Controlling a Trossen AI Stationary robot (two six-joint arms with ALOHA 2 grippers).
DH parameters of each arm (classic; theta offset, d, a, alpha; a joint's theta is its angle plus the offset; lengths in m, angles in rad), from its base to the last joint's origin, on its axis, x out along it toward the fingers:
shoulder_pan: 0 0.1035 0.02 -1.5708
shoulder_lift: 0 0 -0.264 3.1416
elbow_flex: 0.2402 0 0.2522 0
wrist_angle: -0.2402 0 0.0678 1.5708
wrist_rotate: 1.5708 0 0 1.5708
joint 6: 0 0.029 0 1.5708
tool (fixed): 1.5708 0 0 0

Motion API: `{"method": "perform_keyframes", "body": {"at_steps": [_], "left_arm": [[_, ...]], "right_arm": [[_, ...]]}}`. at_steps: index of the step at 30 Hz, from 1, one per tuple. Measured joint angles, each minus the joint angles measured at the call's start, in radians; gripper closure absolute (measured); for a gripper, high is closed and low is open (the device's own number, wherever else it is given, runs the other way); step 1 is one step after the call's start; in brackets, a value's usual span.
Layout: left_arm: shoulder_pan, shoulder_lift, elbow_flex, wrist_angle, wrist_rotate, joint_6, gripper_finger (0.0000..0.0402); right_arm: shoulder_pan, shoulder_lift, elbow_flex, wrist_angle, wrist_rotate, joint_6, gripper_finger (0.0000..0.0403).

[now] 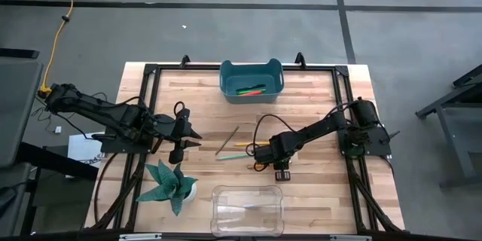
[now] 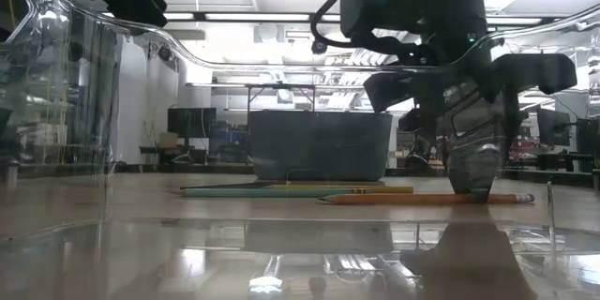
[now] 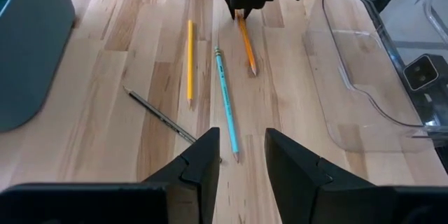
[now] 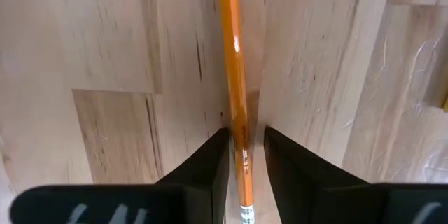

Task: Sort pens & pencils
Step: Put the orange pencil into the transparent bin

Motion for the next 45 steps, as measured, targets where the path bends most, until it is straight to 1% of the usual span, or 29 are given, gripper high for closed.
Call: {"method": "perform_keyframes", "body": {"at_steps": [9,18,21,28,37,45], "left_arm": [[0.0,0.0,0.0,0.001,0.0,0.0,0.0298],[0.0,0.0,0.0,0.001,0.0,0.0,0.0298],[0.0,0.0,0.0,0.001,0.0,0.0,0.0298],[0.0,0.0,0.0,0.001,0.0,0.0,0.0298],[0.0,0.0,0.0,0.001,0.014,0.015,0.0298],[0.0,0.0,0.0,-0.004,0.056,0.023,0.0298]], "right_arm": [[0.0,0.001,-0.001,0.002,0.001,0.0,0.032],[0.0,0.002,-0.002,0.002,0.005,0.0,0.0378],[0.0,0.003,-0.002,0.002,0.005,0.0,0.0389],[0.0,0.006,0.011,-0.007,0.004,0.002,0.0393],[-0.019,0.011,0.066,0.0,0.013,0.017,0.0394],[-0.061,0.009,0.181,-0.023,0.044,-0.007,0.0395]]}}
